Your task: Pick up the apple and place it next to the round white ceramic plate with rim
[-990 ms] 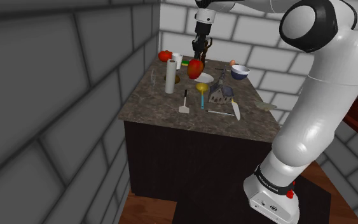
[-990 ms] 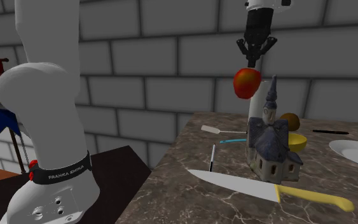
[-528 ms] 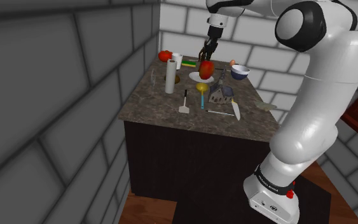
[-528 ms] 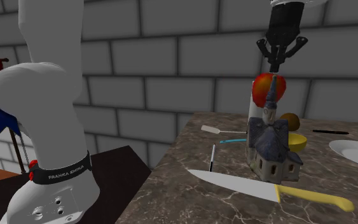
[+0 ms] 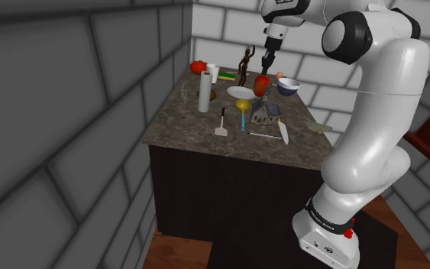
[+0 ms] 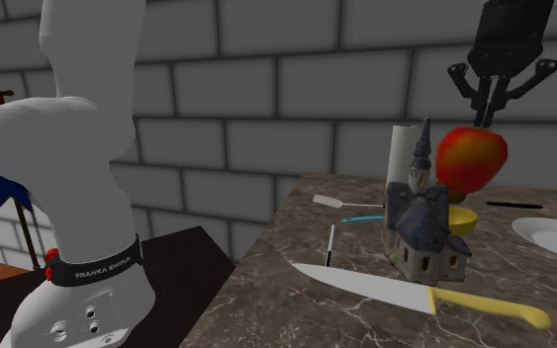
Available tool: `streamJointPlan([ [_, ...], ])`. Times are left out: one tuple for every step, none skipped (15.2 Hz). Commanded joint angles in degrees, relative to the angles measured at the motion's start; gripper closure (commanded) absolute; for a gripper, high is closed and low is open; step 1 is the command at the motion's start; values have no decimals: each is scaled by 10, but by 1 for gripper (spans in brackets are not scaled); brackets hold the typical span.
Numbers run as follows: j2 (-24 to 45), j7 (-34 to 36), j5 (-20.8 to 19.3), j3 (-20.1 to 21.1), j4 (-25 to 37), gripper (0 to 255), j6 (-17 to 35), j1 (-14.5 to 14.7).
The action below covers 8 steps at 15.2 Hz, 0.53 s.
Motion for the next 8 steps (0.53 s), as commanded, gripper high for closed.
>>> streamJointPlan([
  [20, -24, 6, -7, 24, 255, -7, -18],
  [32, -36, 9, -10, 37, 255, -9, -28],
  [44, -47, 12, -13, 51, 255, -12, -37],
  [56, -58, 16, -15, 67, 255, -16, -47],
  [70, -69, 19, -18, 83, 255, -20, -58],
  [84, -80, 23, -20, 102, 255, -25, -68],
  [99, -91, 27, -22, 121, 255, -31, -79],
  [116, -101, 30, -23, 143, 255, -37, -91],
])
